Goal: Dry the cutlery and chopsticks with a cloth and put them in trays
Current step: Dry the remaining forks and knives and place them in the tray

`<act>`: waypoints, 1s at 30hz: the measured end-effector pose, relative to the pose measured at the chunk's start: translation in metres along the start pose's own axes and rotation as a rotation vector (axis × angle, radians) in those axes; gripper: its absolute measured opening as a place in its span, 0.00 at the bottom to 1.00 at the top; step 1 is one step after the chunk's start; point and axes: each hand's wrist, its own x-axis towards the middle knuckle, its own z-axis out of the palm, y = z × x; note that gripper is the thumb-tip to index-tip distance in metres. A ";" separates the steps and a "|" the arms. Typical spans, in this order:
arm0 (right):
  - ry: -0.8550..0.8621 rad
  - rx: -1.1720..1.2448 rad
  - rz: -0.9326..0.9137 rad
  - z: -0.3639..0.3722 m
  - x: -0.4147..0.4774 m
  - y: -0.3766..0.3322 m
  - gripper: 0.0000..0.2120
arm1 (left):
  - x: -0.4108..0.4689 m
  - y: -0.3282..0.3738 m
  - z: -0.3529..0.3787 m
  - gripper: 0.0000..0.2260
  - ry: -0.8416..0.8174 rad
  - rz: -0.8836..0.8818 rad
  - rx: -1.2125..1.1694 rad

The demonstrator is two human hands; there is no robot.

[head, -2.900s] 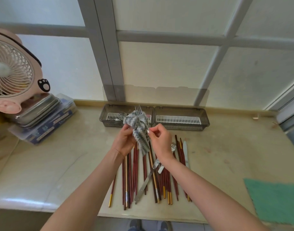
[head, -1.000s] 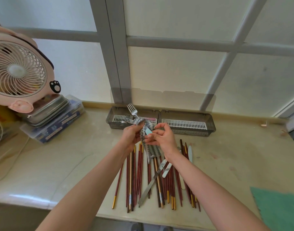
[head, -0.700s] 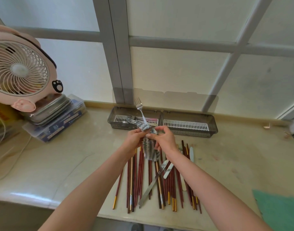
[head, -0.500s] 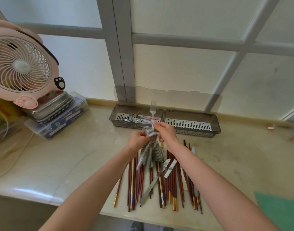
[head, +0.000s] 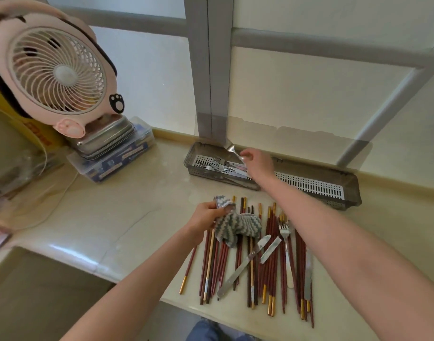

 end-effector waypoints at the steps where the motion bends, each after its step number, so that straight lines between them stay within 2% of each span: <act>1: -0.031 -0.102 -0.005 0.000 0.010 0.000 0.14 | 0.000 0.000 -0.001 0.12 0.002 0.000 -0.017; 4: -0.081 -0.205 0.064 0.002 0.021 0.018 0.18 | -0.001 0.000 -0.004 0.11 0.003 0.014 -0.064; 9: -0.071 -0.159 0.106 0.008 -0.023 0.072 0.09 | 0.003 0.002 -0.009 0.10 0.068 0.013 -0.189; 12: -0.110 -0.131 0.088 0.007 -0.068 0.095 0.10 | 0.010 0.005 -0.006 0.10 0.100 -0.031 -0.256; 15: -0.240 -0.122 -0.034 0.008 -0.109 0.099 0.09 | 0.018 0.007 0.004 0.14 0.078 -0.092 -0.321; 20: -0.530 -0.271 -0.309 0.022 -0.167 0.091 0.13 | 0.021 0.002 0.018 0.19 0.080 -0.184 -0.529; 24: -0.761 -0.471 -0.508 0.041 -0.195 0.080 0.17 | 0.018 0.001 0.025 0.15 0.070 -0.117 -0.575; 28: -0.762 -0.577 -0.641 0.054 -0.202 0.078 0.08 | 0.015 0.001 0.024 0.11 0.066 -0.078 -0.581; 30: -0.738 -0.571 -0.693 0.055 -0.200 0.078 0.08 | 0.015 0.000 0.020 0.10 0.062 -0.086 -0.581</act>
